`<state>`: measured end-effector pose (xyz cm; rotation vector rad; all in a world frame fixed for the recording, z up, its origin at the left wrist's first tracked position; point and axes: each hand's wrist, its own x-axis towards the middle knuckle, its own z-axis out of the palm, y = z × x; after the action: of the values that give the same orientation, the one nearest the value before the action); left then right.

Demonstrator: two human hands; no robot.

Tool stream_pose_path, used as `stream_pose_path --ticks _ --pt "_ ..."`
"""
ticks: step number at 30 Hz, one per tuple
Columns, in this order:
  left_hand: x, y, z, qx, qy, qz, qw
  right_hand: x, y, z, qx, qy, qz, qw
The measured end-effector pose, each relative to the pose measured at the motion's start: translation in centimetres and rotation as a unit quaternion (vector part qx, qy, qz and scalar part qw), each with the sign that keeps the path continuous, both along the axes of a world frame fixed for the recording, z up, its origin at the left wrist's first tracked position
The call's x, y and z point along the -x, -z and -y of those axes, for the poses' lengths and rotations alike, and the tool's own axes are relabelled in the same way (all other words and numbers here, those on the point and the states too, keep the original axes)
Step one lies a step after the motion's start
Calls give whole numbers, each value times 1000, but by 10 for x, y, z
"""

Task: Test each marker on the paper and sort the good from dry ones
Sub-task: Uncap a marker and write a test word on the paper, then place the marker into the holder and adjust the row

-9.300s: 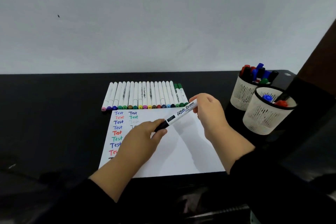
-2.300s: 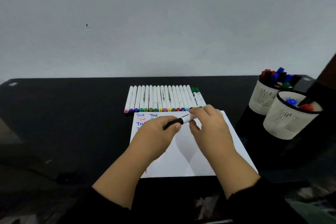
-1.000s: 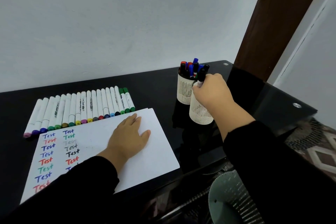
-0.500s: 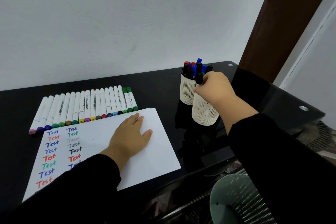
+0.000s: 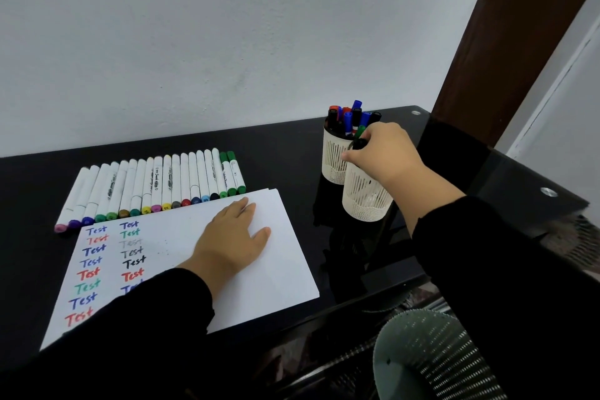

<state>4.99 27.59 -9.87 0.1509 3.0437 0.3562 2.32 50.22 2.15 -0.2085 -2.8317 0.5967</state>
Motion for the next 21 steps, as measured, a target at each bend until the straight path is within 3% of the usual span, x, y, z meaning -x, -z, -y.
stream_pose_path --ticks 5,10,16,21 --pt "-1 -1 -3 67 -5 -15 998 -4 -1 2 14 -6 -30 999" --pt "1 -12 -3 101 18 33 994 -8 -10 9 -62 -30 -13 998" --pt "3 -23 16 -9 36 75 996 -11 -21 34 -121 -84 -1 989" --pt "-2 -22 46 4 32 40 999 -4 -11 63 -145 -143 11 979"
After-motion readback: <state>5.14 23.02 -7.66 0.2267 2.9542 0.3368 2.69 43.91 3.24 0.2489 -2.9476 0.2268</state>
